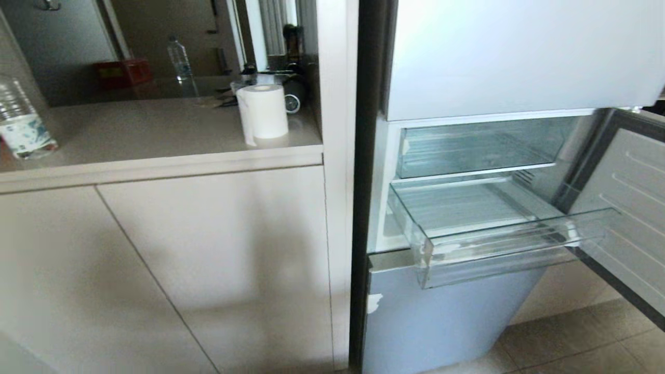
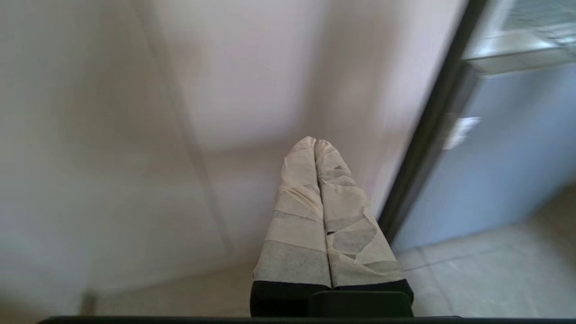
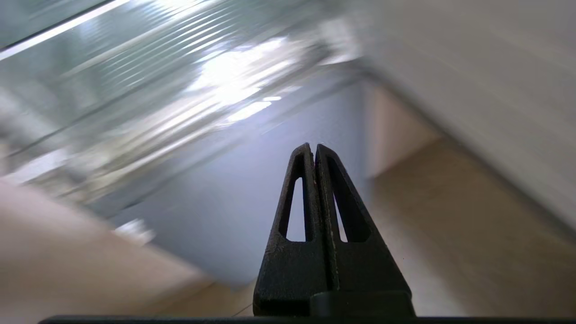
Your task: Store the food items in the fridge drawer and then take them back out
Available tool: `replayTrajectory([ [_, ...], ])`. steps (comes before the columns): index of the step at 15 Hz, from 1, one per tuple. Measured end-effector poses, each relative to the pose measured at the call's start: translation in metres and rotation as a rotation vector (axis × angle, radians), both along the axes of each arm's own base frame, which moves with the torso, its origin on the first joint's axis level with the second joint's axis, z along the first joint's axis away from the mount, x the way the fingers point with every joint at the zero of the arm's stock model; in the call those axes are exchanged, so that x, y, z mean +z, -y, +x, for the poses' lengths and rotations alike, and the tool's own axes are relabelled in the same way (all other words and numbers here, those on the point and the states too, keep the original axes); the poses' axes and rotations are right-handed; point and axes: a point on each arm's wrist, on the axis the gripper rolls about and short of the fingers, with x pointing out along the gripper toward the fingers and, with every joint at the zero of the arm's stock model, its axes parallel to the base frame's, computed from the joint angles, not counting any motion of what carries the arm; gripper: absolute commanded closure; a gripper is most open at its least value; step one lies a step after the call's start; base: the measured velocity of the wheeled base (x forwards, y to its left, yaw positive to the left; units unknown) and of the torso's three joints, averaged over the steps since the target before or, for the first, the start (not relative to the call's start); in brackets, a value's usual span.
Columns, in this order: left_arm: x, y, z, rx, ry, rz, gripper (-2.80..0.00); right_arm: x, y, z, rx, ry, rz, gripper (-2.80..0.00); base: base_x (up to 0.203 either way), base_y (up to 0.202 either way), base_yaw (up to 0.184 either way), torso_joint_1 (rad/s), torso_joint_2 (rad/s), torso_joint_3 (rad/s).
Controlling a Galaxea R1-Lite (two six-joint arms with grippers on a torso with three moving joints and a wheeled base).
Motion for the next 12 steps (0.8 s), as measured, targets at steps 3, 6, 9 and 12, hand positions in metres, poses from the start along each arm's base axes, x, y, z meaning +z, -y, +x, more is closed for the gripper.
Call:
replayTrajectory([
  [3,0.000,0.000,0.000,0.000,0.000,0.000,0.00,-0.008,0.000,0.004,0.075,-0.037,0.000,0.00,0.001,-0.008,0.139,0.003,0.00,0.003],
  [6,0.000,0.000,0.000,0.000,0.000,0.000,0.00,-0.032,-0.004,0.006,0.187,-0.148,-0.020,0.00,0.000,0.000,0.020,0.000,0.00,0.000],
  [9,0.000,0.000,0.000,0.000,0.000,0.000,0.00,-0.036,-0.004,0.015,0.253,-0.229,0.025,0.00,0.000,0.000,0.000,0.000,0.00,0.000],
  [12,0.000,0.000,0.000,0.000,0.000,0.000,0.00,-0.024,0.001,0.038,0.342,-0.294,0.086,0.00,0.000,0.000,0.000,0.000,0.00,0.000],
])
